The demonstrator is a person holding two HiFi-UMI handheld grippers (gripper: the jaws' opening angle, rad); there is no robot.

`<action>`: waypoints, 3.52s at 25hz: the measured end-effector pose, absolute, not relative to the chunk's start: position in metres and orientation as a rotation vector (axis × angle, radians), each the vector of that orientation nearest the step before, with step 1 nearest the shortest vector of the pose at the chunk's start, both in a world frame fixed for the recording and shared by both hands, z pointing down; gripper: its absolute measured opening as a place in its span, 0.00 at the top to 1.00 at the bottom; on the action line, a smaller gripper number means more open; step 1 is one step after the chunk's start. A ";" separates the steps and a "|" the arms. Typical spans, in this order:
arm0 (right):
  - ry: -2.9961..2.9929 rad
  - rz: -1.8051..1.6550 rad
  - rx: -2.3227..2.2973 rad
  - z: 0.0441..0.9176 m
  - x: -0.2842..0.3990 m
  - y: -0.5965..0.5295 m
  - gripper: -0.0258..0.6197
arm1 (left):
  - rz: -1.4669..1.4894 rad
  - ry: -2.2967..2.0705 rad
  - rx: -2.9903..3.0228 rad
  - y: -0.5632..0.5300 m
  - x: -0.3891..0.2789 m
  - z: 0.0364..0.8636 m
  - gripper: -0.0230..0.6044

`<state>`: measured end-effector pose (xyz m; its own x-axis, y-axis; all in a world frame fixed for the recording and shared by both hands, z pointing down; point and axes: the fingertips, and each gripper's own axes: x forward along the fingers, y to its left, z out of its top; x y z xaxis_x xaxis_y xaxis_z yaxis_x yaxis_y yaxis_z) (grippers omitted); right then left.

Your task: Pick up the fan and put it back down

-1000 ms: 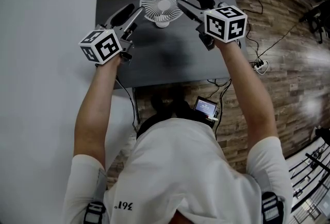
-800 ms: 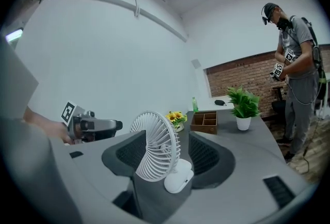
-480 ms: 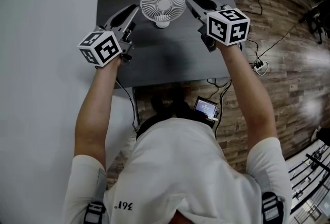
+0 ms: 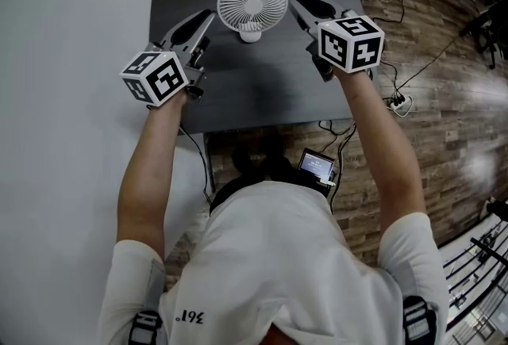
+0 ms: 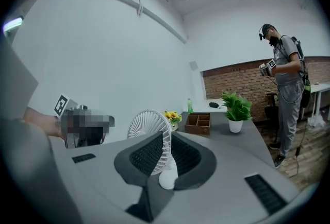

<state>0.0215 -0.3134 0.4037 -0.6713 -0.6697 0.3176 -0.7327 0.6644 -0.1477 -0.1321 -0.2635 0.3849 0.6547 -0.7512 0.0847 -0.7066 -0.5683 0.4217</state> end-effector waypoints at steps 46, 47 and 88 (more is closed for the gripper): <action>-2.687 0.397 1.182 0.373 0.026 -0.266 0.89 | -0.215 -1.083 2.461 -0.197 -0.125 0.360 0.89; -2.689 0.396 1.182 0.373 0.026 -0.264 0.89 | -0.215 -1.082 2.462 -0.194 -0.124 0.361 0.89; -2.703 0.538 1.210 0.375 0.035 -0.197 0.89 | -0.257 -1.067 2.384 -0.138 -0.137 0.354 0.89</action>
<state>0.0349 -0.1969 0.3754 -0.6696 -0.6956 0.2606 -0.7423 0.6145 -0.2671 -0.1366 -0.1376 0.3537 0.6730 -0.7389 0.0349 -0.6419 -0.5600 0.5237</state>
